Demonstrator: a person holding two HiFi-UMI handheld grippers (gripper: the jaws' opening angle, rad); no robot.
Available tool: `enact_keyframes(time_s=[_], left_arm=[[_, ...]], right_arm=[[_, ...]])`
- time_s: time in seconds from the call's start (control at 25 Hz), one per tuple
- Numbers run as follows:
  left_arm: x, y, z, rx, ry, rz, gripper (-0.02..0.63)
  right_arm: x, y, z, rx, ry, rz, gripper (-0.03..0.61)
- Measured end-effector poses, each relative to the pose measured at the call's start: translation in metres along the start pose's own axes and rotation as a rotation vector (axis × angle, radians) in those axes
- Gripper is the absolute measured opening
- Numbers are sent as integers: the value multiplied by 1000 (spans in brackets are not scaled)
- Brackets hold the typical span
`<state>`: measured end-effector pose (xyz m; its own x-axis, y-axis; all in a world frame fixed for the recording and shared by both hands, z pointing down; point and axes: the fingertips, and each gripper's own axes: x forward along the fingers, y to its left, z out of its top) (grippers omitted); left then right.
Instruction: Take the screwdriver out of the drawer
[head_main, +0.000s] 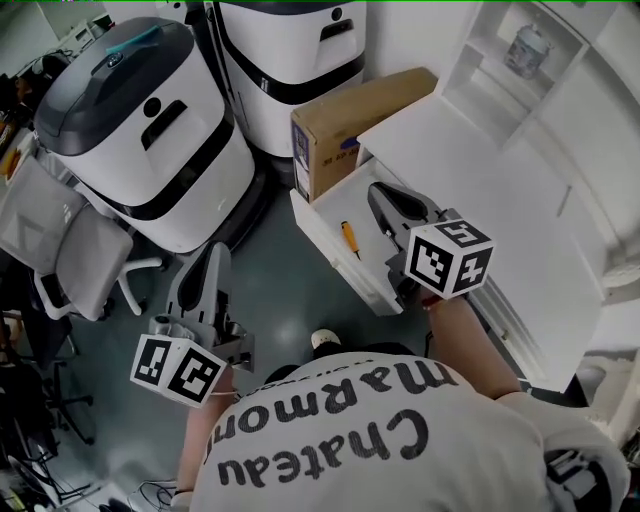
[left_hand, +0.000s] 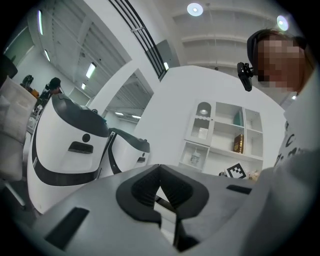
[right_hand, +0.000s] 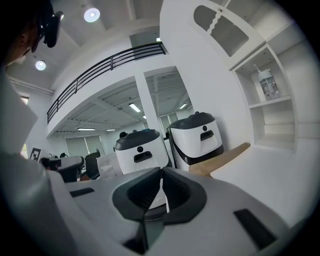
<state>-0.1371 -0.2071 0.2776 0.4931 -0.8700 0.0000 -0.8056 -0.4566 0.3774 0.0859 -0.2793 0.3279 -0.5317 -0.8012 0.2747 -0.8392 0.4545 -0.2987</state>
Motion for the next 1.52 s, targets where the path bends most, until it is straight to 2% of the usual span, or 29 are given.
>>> enact_keyframes(time_s=[0.32,0.48,0.8,1.04,1.28,1.52], left_arm=[[2,31,3,-2,-5,97,23],[-4,50,-1,-26,9,162,23],[-17,80,-17,-69,54,241,23],[-24,103,-25,-69,81,306,23],[-35,121,-37,-89,151,375,23],[-42,135,-45,-108,206,409,23]], right_arm=[[51,-32,-11,109,37,25,34],[72,-52,-39,68,127,-16,34],[103,-81,-106,187,281,-41,34],[123,-106,-150,160,379,-51,34],[132,-120,-199,83,552,-75,35],[137,-134,-248,112,678,-121,42]])
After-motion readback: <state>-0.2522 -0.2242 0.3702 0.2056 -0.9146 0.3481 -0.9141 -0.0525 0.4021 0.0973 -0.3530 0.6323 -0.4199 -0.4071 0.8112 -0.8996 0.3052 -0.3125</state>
